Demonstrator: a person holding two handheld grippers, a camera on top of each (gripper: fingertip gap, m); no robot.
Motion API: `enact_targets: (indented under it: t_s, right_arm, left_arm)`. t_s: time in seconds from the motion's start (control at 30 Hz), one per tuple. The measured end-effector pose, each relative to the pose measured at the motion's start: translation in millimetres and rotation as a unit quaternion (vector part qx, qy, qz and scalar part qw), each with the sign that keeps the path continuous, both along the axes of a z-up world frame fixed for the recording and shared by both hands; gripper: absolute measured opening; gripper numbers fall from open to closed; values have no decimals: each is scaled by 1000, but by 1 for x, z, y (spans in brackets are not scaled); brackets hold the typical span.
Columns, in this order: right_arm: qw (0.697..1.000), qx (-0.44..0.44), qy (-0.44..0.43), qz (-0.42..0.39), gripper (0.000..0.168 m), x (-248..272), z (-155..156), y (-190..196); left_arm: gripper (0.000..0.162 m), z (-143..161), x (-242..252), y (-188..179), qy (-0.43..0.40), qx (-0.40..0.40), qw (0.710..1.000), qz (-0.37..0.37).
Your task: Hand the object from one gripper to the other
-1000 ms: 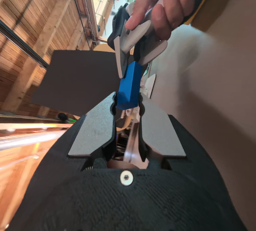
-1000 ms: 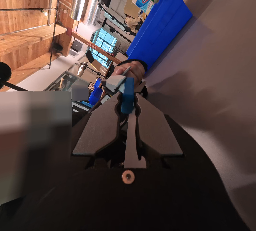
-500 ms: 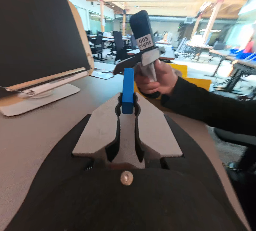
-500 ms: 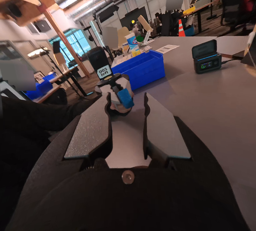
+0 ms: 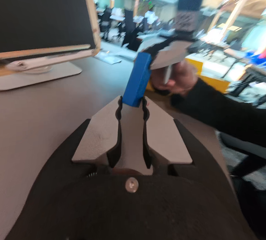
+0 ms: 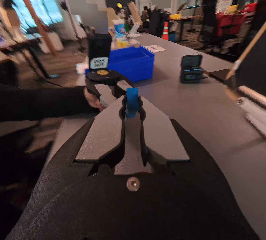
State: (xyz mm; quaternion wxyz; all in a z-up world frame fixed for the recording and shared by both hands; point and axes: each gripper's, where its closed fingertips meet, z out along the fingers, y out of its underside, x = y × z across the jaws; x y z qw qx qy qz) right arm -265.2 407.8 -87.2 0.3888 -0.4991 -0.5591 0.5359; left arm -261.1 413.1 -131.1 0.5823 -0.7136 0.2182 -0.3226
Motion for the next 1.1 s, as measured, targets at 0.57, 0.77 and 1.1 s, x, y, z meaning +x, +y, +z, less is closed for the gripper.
enact_targets:
  t_s: [0.57,0.77,1.1]
  right_arm:
    - [757,620,-33,-202,12,-5,-14,10]
    - [681,709,-18,-186,12,-9,-24,-5]
    - [666,731,-6,-147,12,-20,-38,-29]
  left_arm:
    - [27,2,-34,10,-265,-195,944,-28]
    - [35,14,-28,5,-363,-233,898,-89]
    - [27,4,-12,-4,-296,-224,923,-105]
